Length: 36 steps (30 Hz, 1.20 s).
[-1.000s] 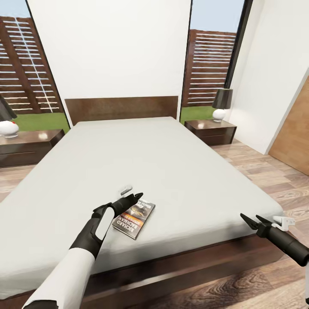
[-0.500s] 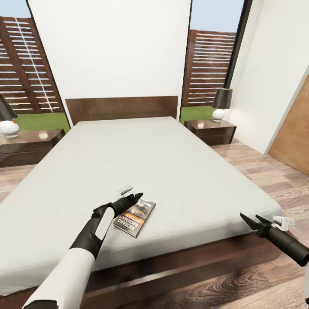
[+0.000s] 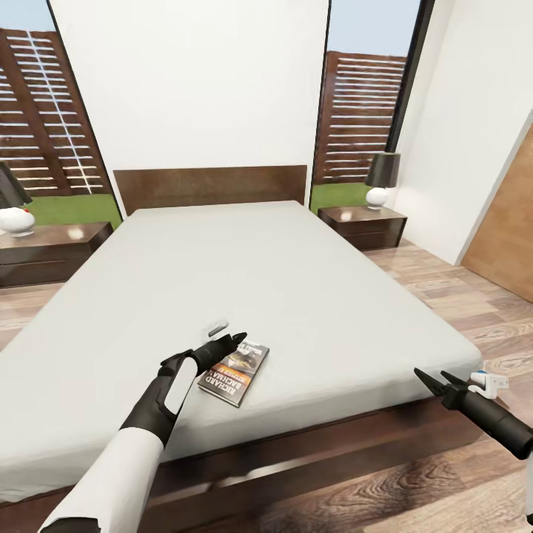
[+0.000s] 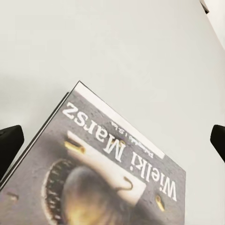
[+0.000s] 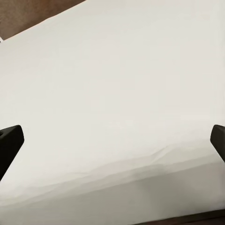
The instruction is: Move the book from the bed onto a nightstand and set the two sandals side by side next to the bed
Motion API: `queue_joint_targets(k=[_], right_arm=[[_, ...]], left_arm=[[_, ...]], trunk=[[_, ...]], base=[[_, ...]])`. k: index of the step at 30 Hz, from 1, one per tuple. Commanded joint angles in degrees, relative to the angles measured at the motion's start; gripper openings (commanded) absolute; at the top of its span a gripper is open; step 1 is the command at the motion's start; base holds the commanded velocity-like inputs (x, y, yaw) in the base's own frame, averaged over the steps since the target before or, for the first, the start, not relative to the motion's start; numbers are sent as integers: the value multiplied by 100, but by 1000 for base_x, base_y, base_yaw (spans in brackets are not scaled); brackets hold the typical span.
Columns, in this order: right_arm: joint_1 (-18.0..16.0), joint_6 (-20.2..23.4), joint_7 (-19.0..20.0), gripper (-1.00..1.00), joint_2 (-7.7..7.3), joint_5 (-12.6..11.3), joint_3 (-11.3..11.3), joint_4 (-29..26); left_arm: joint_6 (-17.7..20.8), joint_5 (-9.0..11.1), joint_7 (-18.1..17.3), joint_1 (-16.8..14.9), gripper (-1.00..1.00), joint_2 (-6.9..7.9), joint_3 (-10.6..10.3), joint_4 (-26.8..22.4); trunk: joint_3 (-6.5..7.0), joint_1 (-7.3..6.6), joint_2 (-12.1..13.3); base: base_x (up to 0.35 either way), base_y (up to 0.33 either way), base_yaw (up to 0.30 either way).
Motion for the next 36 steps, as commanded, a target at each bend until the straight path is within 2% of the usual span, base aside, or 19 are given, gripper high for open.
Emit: queue_joint_targets(k=[1, 11, 36], right_arm=[[-6, 42, 41, 100, 2, 36, -13, -7], [-6, 42, 41, 100, 3, 36, -13, -7], [-7, 42, 41, 100, 3, 36, -11, -7]], left_arm=[[41, 29, -13, -3, 100, -6, 24, -3], [41, 29, -12, -3, 100, -6, 24, -4], [47, 29, -12, -3, 100, -44, 24, -3]], trunk=[[-5, -1, -2], [-5, -1, -2], [16, -1, -2]], base=[[0, 0, 0], [-115, 0, 0], [-3, 0, -31]])
